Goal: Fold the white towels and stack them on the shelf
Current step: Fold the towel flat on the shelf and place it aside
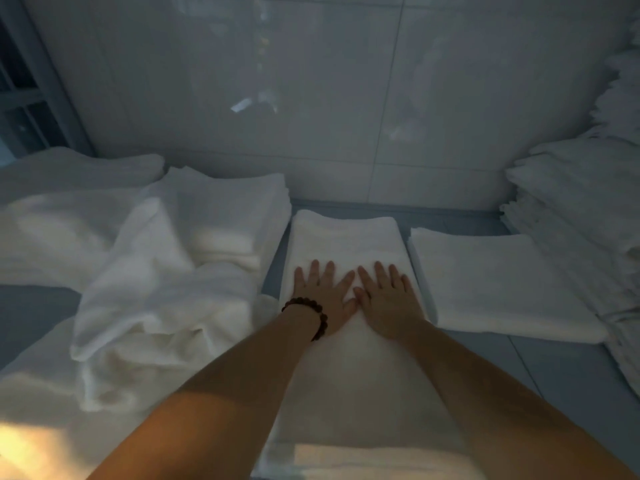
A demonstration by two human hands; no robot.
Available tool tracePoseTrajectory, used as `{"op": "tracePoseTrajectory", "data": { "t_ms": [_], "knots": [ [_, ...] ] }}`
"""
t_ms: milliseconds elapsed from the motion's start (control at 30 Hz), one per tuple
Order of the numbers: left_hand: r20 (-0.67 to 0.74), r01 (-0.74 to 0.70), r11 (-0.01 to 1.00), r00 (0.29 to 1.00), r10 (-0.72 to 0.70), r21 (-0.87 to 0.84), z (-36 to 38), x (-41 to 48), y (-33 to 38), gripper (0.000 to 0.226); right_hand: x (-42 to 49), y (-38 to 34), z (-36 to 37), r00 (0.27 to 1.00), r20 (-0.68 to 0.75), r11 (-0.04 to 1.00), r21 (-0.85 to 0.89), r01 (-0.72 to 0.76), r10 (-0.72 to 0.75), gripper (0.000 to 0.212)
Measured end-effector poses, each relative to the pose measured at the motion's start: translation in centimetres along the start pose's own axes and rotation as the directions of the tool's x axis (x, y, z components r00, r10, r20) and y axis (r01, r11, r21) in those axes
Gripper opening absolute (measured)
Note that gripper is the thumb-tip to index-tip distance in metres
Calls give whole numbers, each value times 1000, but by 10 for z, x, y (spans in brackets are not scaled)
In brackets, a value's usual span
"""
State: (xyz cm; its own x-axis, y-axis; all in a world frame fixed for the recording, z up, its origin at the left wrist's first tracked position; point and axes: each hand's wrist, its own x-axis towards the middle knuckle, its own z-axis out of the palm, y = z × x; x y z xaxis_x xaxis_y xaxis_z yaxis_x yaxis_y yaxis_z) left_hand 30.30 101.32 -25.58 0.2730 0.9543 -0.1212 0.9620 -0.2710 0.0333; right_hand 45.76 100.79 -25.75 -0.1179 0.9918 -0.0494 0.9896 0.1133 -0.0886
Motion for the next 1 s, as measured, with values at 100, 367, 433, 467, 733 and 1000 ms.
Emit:
{"op": "tracePoseTrajectory", "data": {
  "t_ms": [100, 367, 433, 467, 733, 1000],
  "knots": [
    [73, 31, 998, 997, -27, -48, -9, -27, 14, 63, -21, -7, -13, 996, 93, 999, 47, 4, -8, 56],
    [148, -88, 988, 983, 106, -127, 12, -145, 16, 68, -160, -8, -18, 983, 181, 997, 75, 29, -43, 56],
    [202, -109, 987, 971, 131, -117, 8, -145, 11, 69, -166, -8, -22, 972, 228, 998, 35, 52, -58, 59],
    [220, -118, 986, 965, 142, -117, 4, -143, 10, 68, -165, -9, -25, 969, 238, 998, 32, 58, -64, 60],
    [79, 16, 792, 996, 41, -610, -40, -201, -26, 30, -200, 16, -61, 959, 275, 884, 461, -73, -64, 40],
    [98, 75, 775, 995, -17, -627, -31, -253, -33, 17, -258, 41, -68, 980, 200, 831, 542, -130, 23, 40]
  ]
}}
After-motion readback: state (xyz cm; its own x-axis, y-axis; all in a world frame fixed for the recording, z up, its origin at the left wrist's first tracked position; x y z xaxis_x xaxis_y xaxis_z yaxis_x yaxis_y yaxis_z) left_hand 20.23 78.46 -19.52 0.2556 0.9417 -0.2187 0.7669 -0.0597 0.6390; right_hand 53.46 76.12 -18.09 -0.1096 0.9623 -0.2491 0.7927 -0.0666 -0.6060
